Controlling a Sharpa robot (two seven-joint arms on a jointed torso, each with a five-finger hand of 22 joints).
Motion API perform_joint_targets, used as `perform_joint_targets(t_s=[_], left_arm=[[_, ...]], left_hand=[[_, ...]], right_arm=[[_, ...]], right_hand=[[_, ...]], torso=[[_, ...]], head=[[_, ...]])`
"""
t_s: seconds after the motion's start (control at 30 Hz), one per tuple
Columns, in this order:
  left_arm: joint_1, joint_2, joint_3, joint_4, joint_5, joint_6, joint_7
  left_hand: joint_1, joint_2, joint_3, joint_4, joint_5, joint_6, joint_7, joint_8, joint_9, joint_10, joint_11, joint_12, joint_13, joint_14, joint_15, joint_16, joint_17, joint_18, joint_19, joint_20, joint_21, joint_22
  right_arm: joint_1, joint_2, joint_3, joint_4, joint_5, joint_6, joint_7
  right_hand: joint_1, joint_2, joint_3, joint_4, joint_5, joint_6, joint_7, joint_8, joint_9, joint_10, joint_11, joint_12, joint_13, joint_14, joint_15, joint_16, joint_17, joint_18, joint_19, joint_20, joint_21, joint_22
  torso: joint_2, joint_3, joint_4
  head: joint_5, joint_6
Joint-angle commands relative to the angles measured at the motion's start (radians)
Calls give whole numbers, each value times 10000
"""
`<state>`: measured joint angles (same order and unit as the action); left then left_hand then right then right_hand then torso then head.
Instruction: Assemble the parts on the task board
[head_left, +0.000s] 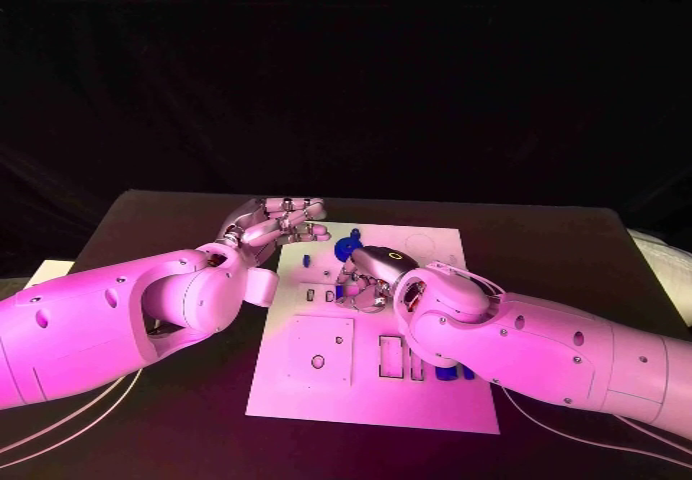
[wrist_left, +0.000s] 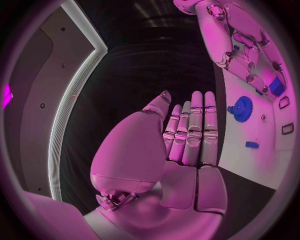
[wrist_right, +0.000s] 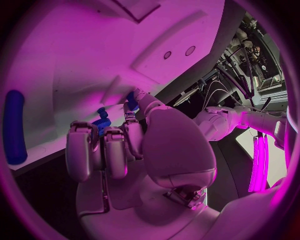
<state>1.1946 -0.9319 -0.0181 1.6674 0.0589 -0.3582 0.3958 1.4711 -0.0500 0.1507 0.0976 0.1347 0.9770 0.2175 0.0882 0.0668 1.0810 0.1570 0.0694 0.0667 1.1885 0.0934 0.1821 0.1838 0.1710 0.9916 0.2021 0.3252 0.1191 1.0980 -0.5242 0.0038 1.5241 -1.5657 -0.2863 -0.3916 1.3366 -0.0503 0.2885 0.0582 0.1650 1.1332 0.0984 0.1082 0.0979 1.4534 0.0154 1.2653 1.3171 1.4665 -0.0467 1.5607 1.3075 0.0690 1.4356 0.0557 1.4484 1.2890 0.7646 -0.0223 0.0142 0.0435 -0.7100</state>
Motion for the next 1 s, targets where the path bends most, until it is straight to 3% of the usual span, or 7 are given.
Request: perform_joint_targets(t_s=[0.03,0.73,1.0], left_arm=[[9,9,6,22,-14,192,73],[9,10,6,17,-14,201,76],[9,15,6,10,-14,210,67]], left_hand=[[66,0,-7,-42,-51,21,58,-58,-5,-3,23,-40,-10,36,21,-30,17,107,18,-16,15,-12],[65,1,0,-55,-52,20,60,-65,-5,-5,25,-43,-11,38,22,-42,23,107,17,-17,17,-14],[65,1,0,-55,-52,20,60,-65,-5,-5,25,-43,-11,38,22,-42,23,107,17,-17,17,-14]], right_arm=[[-87,-46,-65,-24,-186,641,-263],[-99,-69,-67,4,-441,304,-415],[-102,-56,-68,4,-438,159,-395]], right_hand=[[-83,-34,-58,23,68,75,-1,-4,-10,-102,0,-37,680,971,-60,-64,2315,-103,-14,-13,-61,-14],[-699,-587,-403,266,-26,-620,282,-419,-198,-580,241,-981,157,908,133,-217,2052,-88,-66,144,-134,-114],[-775,-707,-602,350,-141,-891,349,-441,-248,-830,312,-1443,-131,895,200,-252,2002,-74,-101,219,-174,-172]], torso=[[0,6,2],[7,1,0],[6,0,-5]], head=[[-11,-15],[-16,10],[-14,7]])
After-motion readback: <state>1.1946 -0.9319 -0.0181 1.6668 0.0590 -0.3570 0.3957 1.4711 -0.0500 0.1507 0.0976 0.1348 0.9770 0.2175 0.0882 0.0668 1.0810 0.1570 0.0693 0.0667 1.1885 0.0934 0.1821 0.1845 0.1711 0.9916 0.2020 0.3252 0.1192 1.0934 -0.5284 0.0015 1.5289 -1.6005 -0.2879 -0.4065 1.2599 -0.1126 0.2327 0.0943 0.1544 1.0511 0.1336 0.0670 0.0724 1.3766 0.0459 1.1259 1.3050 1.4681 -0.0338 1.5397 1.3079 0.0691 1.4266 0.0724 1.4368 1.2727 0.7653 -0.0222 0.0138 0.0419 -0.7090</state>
